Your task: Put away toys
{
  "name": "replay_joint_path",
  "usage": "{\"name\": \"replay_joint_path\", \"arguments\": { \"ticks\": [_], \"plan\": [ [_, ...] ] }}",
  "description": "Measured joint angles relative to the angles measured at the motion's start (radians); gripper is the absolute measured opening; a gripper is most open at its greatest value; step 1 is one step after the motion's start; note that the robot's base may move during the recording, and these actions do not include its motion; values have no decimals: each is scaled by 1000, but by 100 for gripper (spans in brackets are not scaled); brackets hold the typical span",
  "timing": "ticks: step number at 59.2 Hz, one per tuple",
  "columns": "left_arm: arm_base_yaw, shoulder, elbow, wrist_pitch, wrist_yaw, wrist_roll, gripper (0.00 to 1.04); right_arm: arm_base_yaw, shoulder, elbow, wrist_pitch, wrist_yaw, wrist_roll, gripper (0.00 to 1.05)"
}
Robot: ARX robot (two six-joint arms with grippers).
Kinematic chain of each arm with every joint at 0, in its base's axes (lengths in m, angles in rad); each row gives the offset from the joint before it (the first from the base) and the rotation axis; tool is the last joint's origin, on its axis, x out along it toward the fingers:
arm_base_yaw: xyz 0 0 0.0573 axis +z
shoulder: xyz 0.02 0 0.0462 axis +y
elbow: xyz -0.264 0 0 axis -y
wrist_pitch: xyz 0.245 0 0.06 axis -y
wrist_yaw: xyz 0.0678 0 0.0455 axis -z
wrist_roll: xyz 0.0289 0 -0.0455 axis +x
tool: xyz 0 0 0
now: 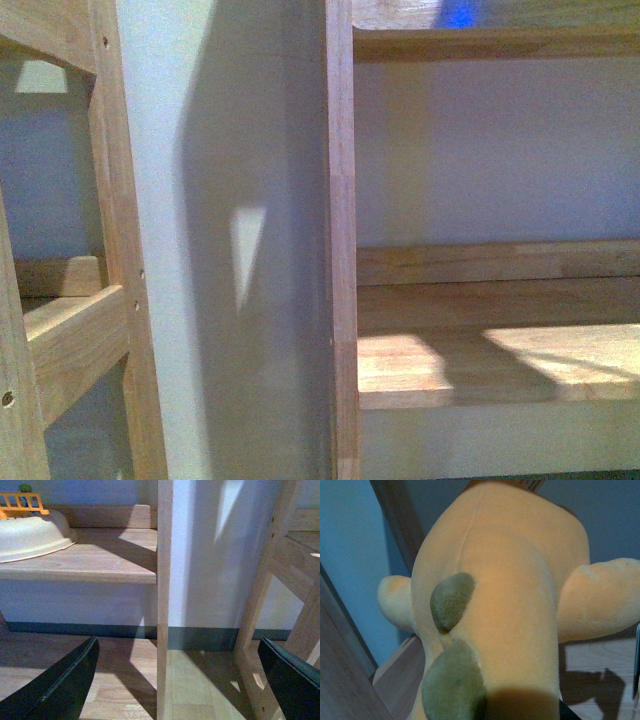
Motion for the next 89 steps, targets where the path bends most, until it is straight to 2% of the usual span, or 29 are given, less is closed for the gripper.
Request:
{"name": "replay_joint_path", "arguments": {
  "ticks": [17, 28, 38, 53, 65, 83, 89],
  "plan": [
    [0, 0, 0, 0, 0, 0, 98, 78, 285, 369, -200, -68, 66, 7],
    [0, 0, 0, 0, 0, 0, 98, 105, 443, 628, -345, -98, 146, 7],
    [0, 0, 0, 0, 0, 0, 98, 110, 518, 769, -413, -119, 242, 7],
    [0, 0, 0, 0, 0, 0, 98, 97, 541, 814, -426, -189, 383, 7],
    [0, 0, 0, 0, 0, 0, 98, 84, 431, 545, -285, -212, 466, 7],
    [0, 0, 0, 0, 0, 0, 98, 78, 309, 319, -171, -174, 438, 71],
    [0, 0, 0, 0, 0, 0, 98, 71, 284, 289, -159, -156, 420, 85]
  ]
}}
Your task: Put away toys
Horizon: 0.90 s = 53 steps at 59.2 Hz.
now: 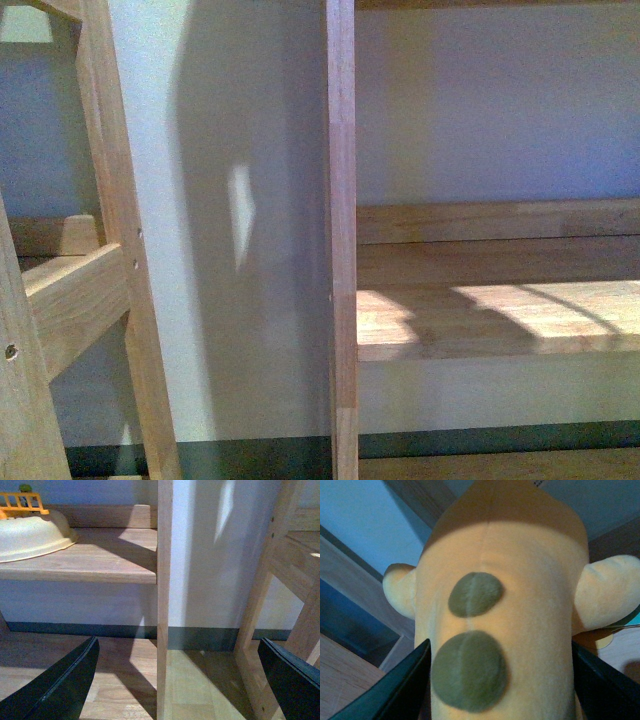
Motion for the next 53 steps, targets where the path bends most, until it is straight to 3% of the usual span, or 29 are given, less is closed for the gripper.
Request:
{"name": "replay_joint_path", "arguments": {
  "ticks": [7, 24, 40, 53],
  "plan": [
    [0, 0, 0, 0, 0, 0, 98, -16, -30, -23, 21, 24, -24, 100],
    [0, 0, 0, 0, 0, 0, 98, -128, -243, -222, 165, 63, -112, 98],
    [0, 0, 0, 0, 0, 0, 98, -217, -711, -832, 474, 183, -364, 98],
    [0, 0, 0, 0, 0, 0, 98, -219, -1045, -1264, 548, 154, -514, 98]
  ]
}}
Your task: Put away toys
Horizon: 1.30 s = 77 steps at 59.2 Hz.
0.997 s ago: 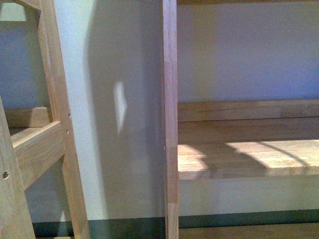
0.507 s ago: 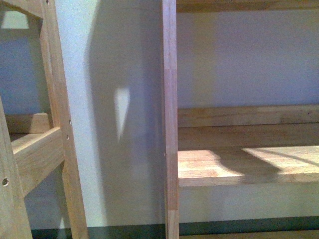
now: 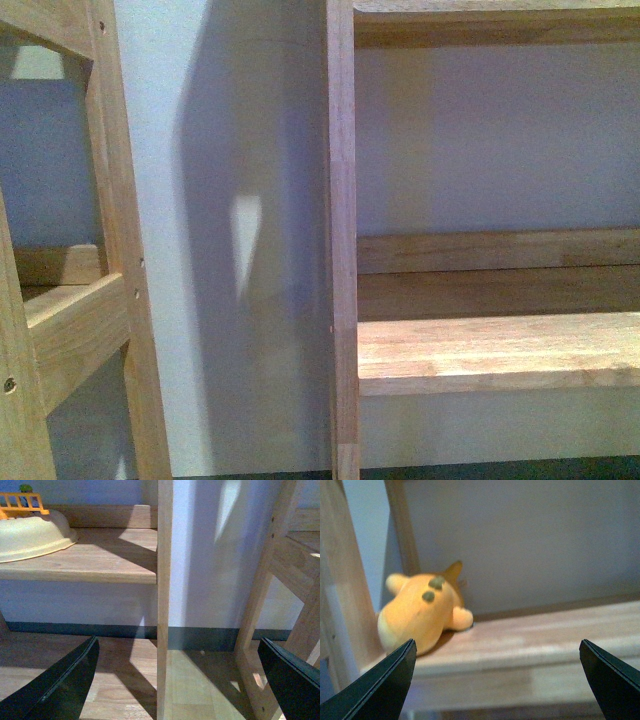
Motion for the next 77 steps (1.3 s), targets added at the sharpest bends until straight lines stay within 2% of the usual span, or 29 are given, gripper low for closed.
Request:
{"name": "replay_joint_path", "arguments": {
  "ticks": [14, 23, 28, 31, 48, 56, 77],
  "plan": [
    [0, 0, 0, 0, 0, 0, 98, 5, -303, -373, -29, -2, -52, 98],
    [0, 0, 0, 0, 0, 0, 98, 89, -474, -592, -42, 65, -127, 98],
    [0, 0, 0, 0, 0, 0, 98, 76, -510, -653, -199, 67, -167, 85],
    [0, 0, 0, 0, -1, 0, 98, 72, -526, -701, -232, 72, -180, 77],
    [0, 0, 0, 0, 0, 0, 98, 70, -614, -841, -189, 73, -201, 34],
    [0, 0, 0, 0, 0, 0, 98, 70, -660, -919, -164, 73, -205, 3],
    [0, 0, 0, 0, 0, 0, 98, 70, -714, -996, -143, 73, -206, 4]
  ]
}}
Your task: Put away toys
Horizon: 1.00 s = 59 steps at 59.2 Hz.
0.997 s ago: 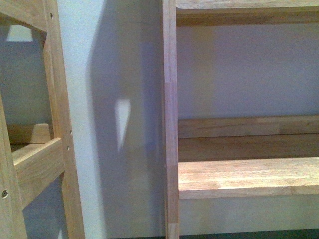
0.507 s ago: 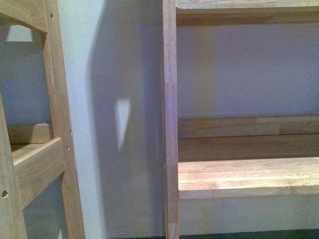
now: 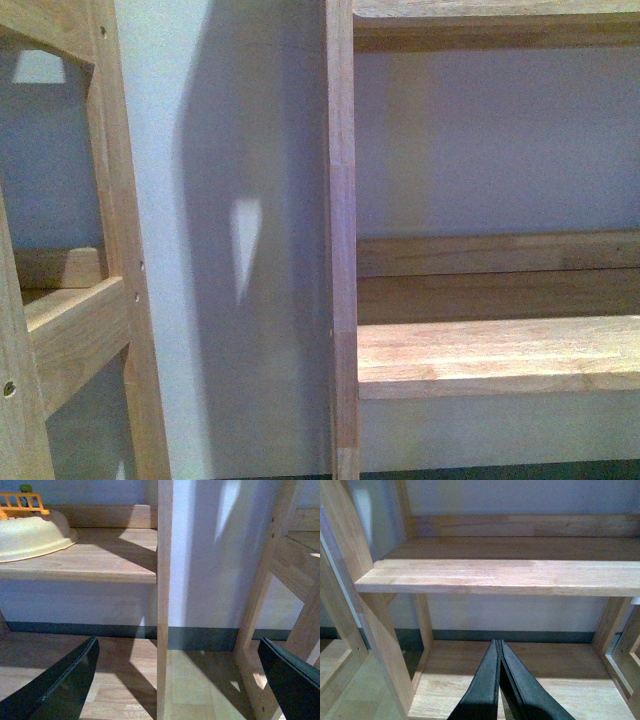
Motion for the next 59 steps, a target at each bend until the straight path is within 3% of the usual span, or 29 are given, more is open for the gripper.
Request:
{"name": "replay_joint_path", "arguments": {
  "ticks": [44, 59],
  "plan": [
    [0, 0, 0, 0, 0, 0, 98, 0, -82, -84, 15, 0, 0, 4],
    [0, 0, 0, 0, 0, 0, 98, 0, -82, -84, 15, 0, -2, 44]
  ]
}}
